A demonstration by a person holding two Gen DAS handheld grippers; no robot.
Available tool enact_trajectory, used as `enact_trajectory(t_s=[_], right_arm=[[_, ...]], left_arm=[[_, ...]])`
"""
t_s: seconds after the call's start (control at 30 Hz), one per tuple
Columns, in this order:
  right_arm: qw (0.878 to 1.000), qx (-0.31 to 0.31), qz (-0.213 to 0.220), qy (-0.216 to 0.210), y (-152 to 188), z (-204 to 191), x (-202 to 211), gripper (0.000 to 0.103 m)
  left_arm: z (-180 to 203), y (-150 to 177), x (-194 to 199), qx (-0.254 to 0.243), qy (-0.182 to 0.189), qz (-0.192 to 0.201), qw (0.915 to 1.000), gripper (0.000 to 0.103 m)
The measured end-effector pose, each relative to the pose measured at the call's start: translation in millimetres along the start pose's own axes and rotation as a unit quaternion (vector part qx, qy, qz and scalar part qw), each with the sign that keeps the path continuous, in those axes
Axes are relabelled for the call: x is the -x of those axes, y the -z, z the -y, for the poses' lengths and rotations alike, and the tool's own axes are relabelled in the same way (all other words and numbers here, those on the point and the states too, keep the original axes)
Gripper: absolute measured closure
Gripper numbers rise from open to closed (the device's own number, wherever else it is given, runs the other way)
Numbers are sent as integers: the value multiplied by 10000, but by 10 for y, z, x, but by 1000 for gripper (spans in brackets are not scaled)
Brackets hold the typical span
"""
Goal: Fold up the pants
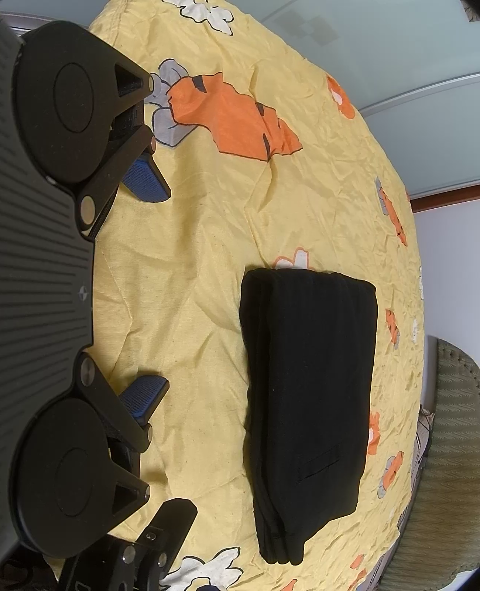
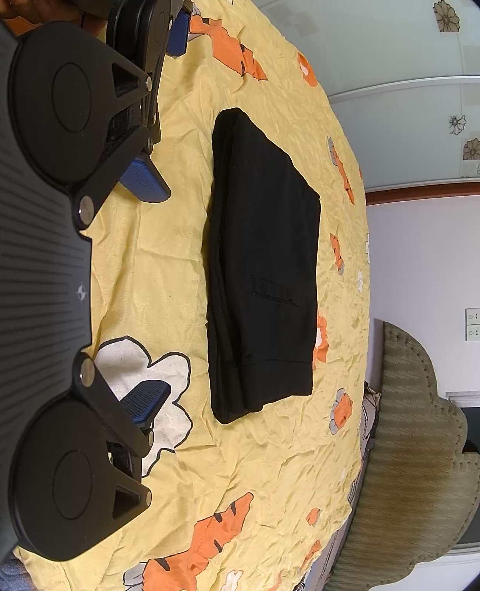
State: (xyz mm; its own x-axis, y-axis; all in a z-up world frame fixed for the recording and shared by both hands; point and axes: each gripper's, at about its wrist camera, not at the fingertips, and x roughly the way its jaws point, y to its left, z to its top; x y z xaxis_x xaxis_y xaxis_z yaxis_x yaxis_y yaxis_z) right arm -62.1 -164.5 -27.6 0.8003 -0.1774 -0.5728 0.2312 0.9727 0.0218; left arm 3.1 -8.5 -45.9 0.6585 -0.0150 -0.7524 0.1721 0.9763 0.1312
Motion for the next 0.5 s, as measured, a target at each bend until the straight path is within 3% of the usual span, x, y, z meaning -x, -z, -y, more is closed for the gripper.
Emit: enact_trajectory(t_s=[0.5], right_arm=[[9999,-43,-151,54,74,41,-82,0]], left_arm=[[-3,14,-13,67,34,4,10000,0]])
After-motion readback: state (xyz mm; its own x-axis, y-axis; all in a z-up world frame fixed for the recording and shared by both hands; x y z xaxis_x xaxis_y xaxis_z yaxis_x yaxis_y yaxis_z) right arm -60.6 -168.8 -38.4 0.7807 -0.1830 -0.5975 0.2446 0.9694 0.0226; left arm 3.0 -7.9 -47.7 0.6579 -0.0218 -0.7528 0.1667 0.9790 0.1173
